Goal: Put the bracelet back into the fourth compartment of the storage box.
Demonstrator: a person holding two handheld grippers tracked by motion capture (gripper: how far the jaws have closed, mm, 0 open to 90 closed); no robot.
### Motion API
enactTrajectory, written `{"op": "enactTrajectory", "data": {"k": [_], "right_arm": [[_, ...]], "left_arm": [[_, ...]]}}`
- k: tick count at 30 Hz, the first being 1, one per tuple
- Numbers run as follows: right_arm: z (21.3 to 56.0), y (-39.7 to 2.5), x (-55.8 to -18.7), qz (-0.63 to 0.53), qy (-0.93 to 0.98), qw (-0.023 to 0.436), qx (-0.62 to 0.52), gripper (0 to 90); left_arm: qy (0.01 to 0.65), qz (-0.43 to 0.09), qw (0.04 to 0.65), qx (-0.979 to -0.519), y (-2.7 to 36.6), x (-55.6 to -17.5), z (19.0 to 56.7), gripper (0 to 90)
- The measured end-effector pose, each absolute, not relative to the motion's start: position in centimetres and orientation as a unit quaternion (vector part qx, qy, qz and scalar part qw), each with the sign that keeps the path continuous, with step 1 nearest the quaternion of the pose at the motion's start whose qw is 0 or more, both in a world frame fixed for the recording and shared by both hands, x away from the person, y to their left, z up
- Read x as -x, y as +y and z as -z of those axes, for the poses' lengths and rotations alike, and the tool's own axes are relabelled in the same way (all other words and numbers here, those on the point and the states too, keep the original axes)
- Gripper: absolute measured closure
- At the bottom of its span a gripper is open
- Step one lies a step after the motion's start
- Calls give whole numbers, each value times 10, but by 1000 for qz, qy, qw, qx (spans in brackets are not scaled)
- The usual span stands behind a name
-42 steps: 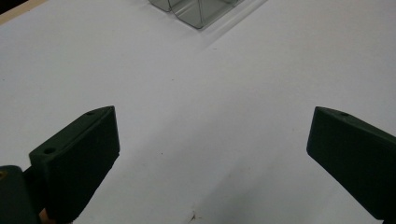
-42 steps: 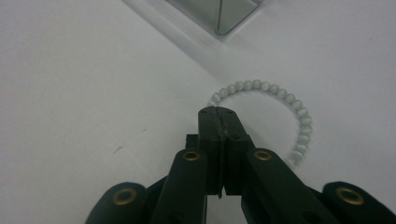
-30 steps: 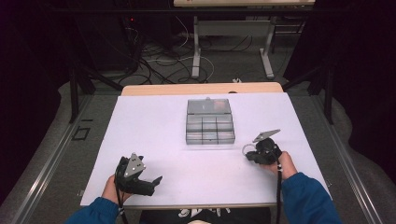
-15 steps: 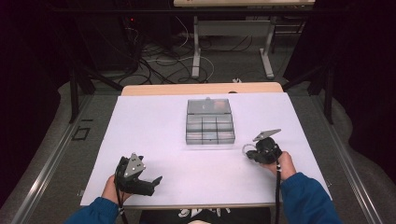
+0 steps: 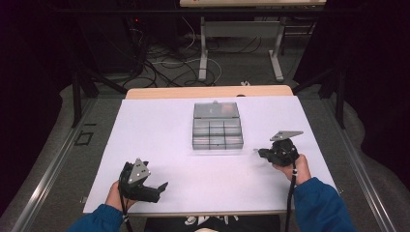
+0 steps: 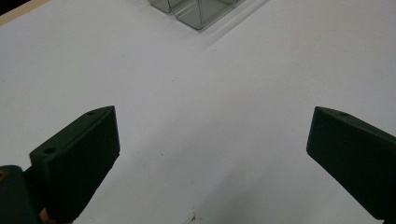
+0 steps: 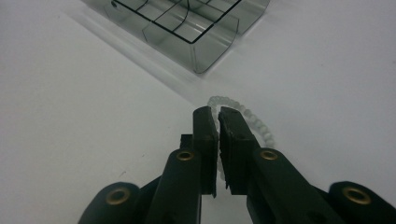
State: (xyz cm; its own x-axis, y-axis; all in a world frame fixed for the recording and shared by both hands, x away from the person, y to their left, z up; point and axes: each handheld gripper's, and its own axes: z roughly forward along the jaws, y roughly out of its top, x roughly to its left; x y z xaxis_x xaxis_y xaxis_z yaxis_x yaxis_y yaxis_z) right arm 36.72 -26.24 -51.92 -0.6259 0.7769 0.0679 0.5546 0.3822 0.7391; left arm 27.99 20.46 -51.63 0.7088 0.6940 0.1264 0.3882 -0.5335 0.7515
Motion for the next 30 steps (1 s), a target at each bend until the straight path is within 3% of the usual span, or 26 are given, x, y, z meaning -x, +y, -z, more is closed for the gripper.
{"op": "enactTrajectory", "data": {"k": [30], "right_arm": [[490,-259,-354,-430,793,177,-394,856]], "left_arm": [[321,-210,369,-847,205,-280,516,25]]}}
